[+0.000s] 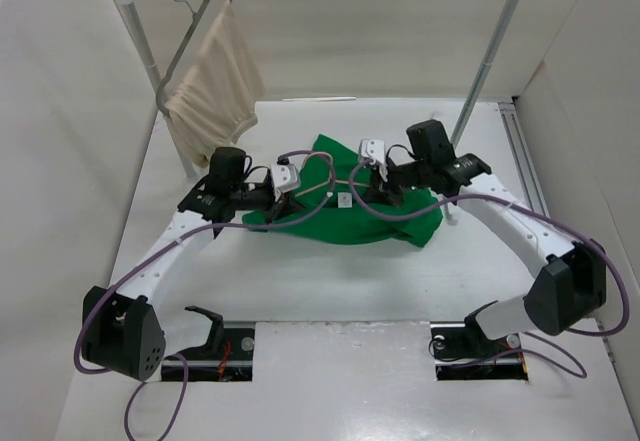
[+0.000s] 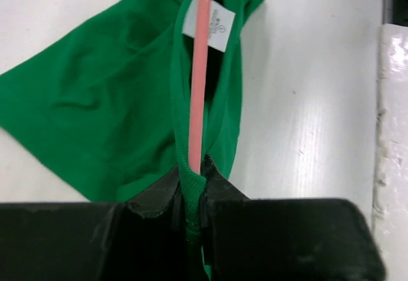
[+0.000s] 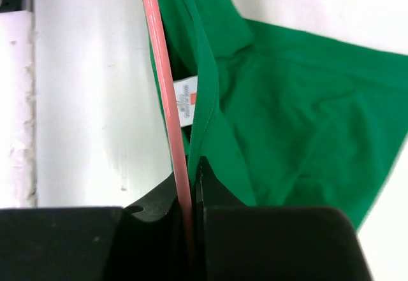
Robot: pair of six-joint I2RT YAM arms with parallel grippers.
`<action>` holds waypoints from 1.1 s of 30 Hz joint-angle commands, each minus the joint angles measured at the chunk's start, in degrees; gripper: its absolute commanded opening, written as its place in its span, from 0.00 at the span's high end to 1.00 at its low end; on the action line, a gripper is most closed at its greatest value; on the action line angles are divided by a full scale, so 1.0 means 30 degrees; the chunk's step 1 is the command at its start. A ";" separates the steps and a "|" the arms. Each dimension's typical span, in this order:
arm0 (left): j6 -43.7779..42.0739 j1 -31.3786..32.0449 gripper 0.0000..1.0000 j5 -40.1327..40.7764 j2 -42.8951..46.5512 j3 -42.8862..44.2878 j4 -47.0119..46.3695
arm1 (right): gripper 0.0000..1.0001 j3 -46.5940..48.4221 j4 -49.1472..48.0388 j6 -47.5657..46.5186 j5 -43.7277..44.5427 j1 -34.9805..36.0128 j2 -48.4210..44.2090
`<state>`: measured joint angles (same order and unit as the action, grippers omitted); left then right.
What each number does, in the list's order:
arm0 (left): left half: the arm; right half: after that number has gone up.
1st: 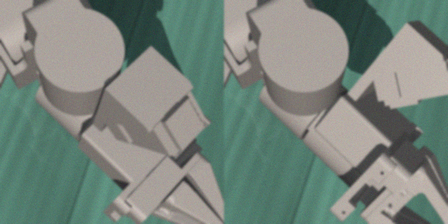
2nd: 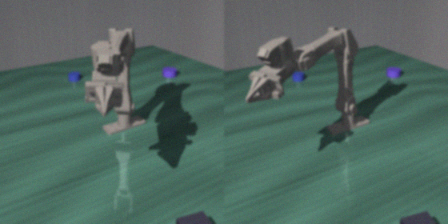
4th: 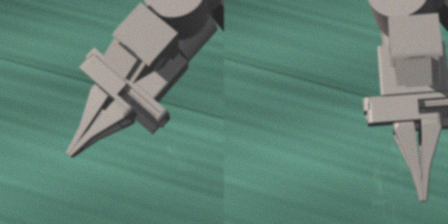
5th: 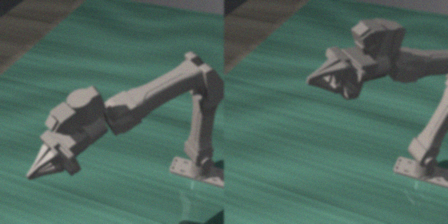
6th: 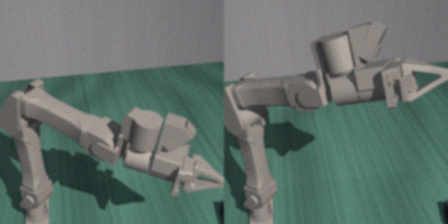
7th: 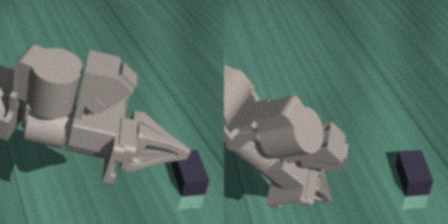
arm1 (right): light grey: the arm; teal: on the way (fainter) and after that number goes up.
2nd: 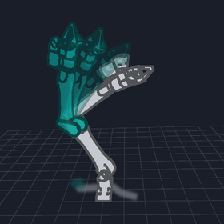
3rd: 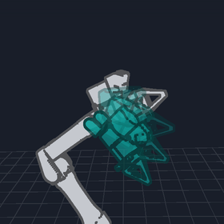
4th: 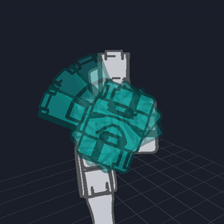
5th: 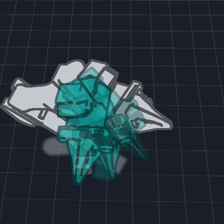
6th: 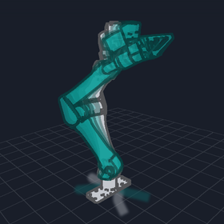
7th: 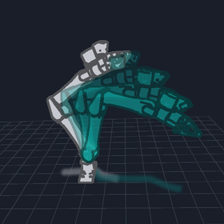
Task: Place the t-shirt on the hanger
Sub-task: Place tshirt on hanger, then hang the hanger with tshirt onto the clothesline
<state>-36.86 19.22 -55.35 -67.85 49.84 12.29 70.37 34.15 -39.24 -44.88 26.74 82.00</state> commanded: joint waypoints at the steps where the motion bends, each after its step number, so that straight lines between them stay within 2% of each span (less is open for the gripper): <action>1: 0.1330 0.0272 1.00 0.1248 0.0616 0.0260 -0.1722 | 1.00 0.0540 -0.3181 0.1245 0.0430 -0.0066 -0.1837; 3: 0.1682 0.0272 0.90 0.2568 0.0616 0.0028 -0.1901 | 1.00 0.0130 -0.3181 0.1245 0.0635 -0.0066 -0.2456; 4: 0.2088 0.0272 0.80 0.2833 0.0616 0.0026 -0.2162 | 1.00 -0.0075 -0.3181 0.1245 0.0635 -0.0066 -0.3097; 5: 0.2324 0.0272 0.61 0.3097 0.0616 -0.0148 -0.2455 | 1.00 -0.0483 -0.3442 0.1419 0.0635 0.0108 -0.3452; 6: 0.2326 0.0272 0.55 0.3302 0.0616 -0.0150 -0.2458 | 1.00 -0.0748 -0.3676 0.1595 0.0809 0.0109 -0.3803; 9: 0.2502 0.0272 0.41 0.4177 0.0413 -0.0326 -0.2458 | 1.00 -0.1483 -0.4614 0.2151 0.0811 0.0109 -0.5122; 15: 0.2356 0.0272 0.33 0.5648 -0.0028 -0.0326 -0.1842 | 1.00 -0.1718 -0.4792 0.2884 0.1279 -0.0414 -0.6441; 21: 0.4374 0.0272 0.00 0.5563 0.0323 -0.0326 -0.2778 | 1.00 -0.2099 -0.4353 0.3560 0.3033 -0.2846 -0.6619; 24: 0.4611 0.0272 0.00 0.3048 0.1288 -0.0326 -0.3480 | 1.00 -0.2712 -0.4353 0.4377 0.5134 -0.4224 -0.6824; 26: 0.5689 0.0272 0.00 0.2136 0.2224 -0.0558 -0.5350 | 1.00 -0.2946 -0.4528 0.5167 0.5818 -0.4898 -0.7000; 29: 0.8145 0.0272 0.00 0.1957 0.2928 -0.0765 -0.7839 | 1.00 -0.2455 -0.4792 0.5579 0.6315 -0.5135 -0.7000; 33: 0.9531 0.0272 0.00 0.2631 0.3105 -0.0531 -0.8083 | 1.00 -0.0468 -0.3681 0.6514 0.7723 -0.5572 -0.7000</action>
<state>-14.70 20.14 -46.00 -59.72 47.64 -6.48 62.15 26.00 -23.66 -26.02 11.27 62.35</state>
